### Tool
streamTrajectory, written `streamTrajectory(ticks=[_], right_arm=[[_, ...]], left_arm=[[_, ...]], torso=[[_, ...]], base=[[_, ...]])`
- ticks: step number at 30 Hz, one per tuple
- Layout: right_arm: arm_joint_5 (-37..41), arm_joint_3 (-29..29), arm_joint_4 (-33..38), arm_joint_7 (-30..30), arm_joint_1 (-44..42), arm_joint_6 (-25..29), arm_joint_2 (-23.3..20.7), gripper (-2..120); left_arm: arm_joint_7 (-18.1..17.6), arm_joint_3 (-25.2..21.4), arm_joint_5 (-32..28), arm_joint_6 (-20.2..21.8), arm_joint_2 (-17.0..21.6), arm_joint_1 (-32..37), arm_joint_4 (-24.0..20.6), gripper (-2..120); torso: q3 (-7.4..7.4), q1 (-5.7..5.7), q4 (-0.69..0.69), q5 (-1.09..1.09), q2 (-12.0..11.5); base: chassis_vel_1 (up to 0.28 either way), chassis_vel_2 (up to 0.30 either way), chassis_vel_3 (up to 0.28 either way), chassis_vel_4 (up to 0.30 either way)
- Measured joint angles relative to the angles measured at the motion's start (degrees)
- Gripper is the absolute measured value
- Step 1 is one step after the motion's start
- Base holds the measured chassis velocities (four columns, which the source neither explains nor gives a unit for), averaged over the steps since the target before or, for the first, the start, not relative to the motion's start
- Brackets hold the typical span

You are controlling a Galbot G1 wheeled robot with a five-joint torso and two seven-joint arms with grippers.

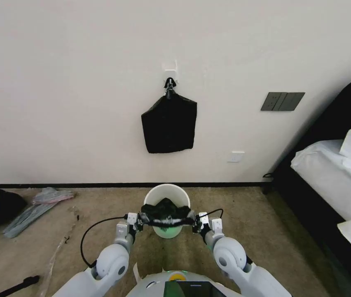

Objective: Place a trash bag onto the trash bin.

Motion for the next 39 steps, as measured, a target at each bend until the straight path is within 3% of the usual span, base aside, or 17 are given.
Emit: streamTrajectory(ticks=[2,8,15,20,22,23,32,35,39], right_arm=[[-0.41,0.40,1.40,-0.13,-1.60,0.01,-0.69,26],[-1.17,1.24,4.38,-0.31,-4.54,0.07,-2.45,44],[-2.43,2.23,9.19,-0.45,-8.04,0.13,-4.36,72],[-3.53,2.82,11.65,-1.09,-10.17,0.07,-5.73,88],[-4.32,3.28,13.01,-1.53,-11.17,0.07,-6.57,96],[-5.33,4.14,14.93,-2.60,-11.70,0.06,-7.84,100],[-5.33,6.34,16.66,-7.05,-8.72,-0.75,-12.30,100],[-4.22,7.34,18.88,-7.62,-7.53,-0.64,-14.11,100],[0.61,10.44,18.59,-8.63,-1.81,-0.23,-15.25,100]], left_arm=[[0.51,-0.85,0.91,0.02,0.15,2.26,-1.50,20],[0.88,-2.93,3.40,0.09,0.18,6.60,-4.51,36],[1.09,-7.71,5.49,-0.51,0.42,11.67,-8.20,67],[1.84,-10.28,5.75,-1.48,0.23,14.14,-10.09,79],[2.72,-11.94,6.67,-2.60,-0.20,15.74,-10.98,90],[6.17,-15.13,10.21,-5.31,-1.65,18.23,-11.78,99],[13.22,-20.81,13.14,-6.65,-3.57,21.78,-13.73,100],[16.41,-22.72,13.23,-10.35,-2.54,24.70,-13.87,100],[17.44,-24.63,12.27,-14.99,-3.05,25.29,-14.24,100]], torso=[[0.00,0.00,0.00,-0.01,0.00],[0.00,0.00,0.00,0.00,0.00],[0.00,0.00,0.00,-0.01,0.00],[0.00,0.00,0.00,0.00,0.00],[-0.01,0.00,-0.01,0.00,0.01],[0.00,0.00,0.00,0.00,0.00],[0.00,0.00,0.00,-0.01,0.00],[0.00,-0.01,-0.03,0.00,0.00],[0.00,0.00,-0.02,0.00,0.00]], base=[[0.000,0.000,0.000,0.000],[0.000,0.000,0.000,0.000],[0.000,0.000,0.000,0.000],[0.000,0.000,0.000,0.000],[0.000,0.000,0.000,0.000],[0.000,0.000,0.000,0.000],[0.000,0.000,0.000,0.000],[0.000,0.000,0.000,0.000],[0.000,0.000,0.000,0.000]])
